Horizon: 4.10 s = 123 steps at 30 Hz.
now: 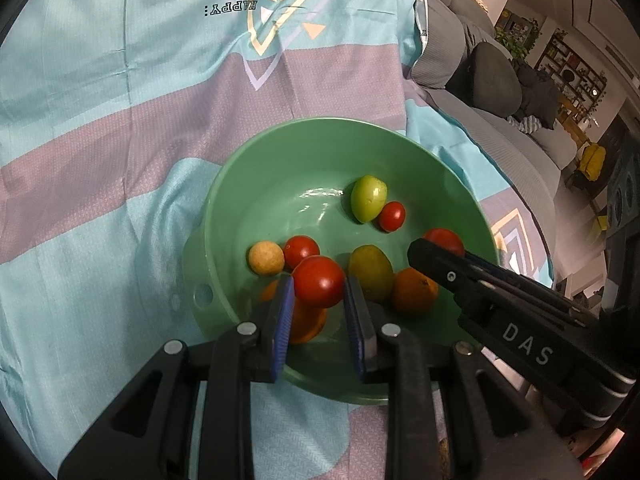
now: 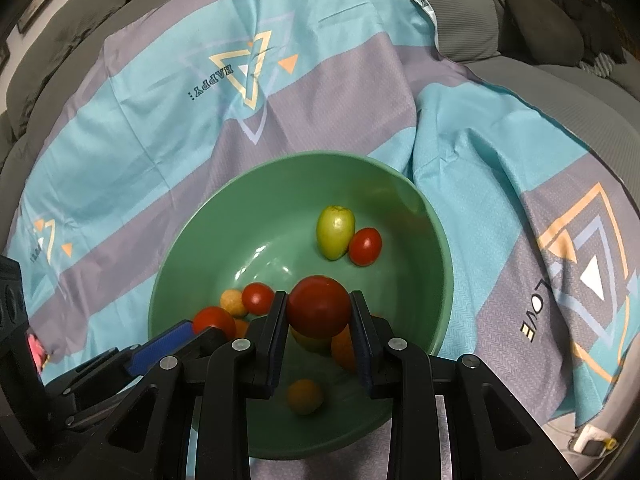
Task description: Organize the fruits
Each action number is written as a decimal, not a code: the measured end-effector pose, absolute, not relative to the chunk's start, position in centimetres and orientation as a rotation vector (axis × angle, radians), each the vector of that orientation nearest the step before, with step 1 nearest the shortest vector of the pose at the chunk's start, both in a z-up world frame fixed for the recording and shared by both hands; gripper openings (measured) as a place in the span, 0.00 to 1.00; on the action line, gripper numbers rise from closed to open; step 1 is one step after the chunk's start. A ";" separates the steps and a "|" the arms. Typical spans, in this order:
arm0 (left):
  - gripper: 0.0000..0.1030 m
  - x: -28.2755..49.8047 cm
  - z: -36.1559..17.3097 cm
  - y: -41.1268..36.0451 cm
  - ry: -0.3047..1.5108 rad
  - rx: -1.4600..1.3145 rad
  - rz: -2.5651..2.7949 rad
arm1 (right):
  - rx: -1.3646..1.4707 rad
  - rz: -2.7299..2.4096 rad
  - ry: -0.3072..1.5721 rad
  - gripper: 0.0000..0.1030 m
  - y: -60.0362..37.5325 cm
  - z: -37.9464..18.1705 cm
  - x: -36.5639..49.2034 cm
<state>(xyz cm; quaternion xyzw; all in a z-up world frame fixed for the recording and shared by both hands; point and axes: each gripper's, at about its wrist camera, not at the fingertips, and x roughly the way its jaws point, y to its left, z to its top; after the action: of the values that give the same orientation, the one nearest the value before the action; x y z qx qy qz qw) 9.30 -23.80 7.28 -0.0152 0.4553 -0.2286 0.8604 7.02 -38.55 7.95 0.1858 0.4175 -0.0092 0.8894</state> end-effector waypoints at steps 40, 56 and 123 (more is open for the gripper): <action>0.99 3.5 15.3 -18.5 0.791 -0.047 -0.358 | 0.304 -0.054 0.685 0.72 -36.5 15.2 2.5; 0.99 1.1 15.6 -17.4 0.804 -0.057 -0.327 | 0.263 -0.113 0.713 0.72 -35.7 16.3 1.1; 0.99 -0.4 15.7 -16.9 0.789 -0.062 -0.336 | 0.226 -0.125 0.732 0.72 -34.9 16.2 0.8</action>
<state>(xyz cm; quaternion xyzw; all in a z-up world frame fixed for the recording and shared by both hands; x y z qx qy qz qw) -0.42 -16.95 15.70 -0.0300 0.3825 -0.1628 0.9090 0.76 -34.95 16.19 0.1103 0.3569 -0.0610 0.9256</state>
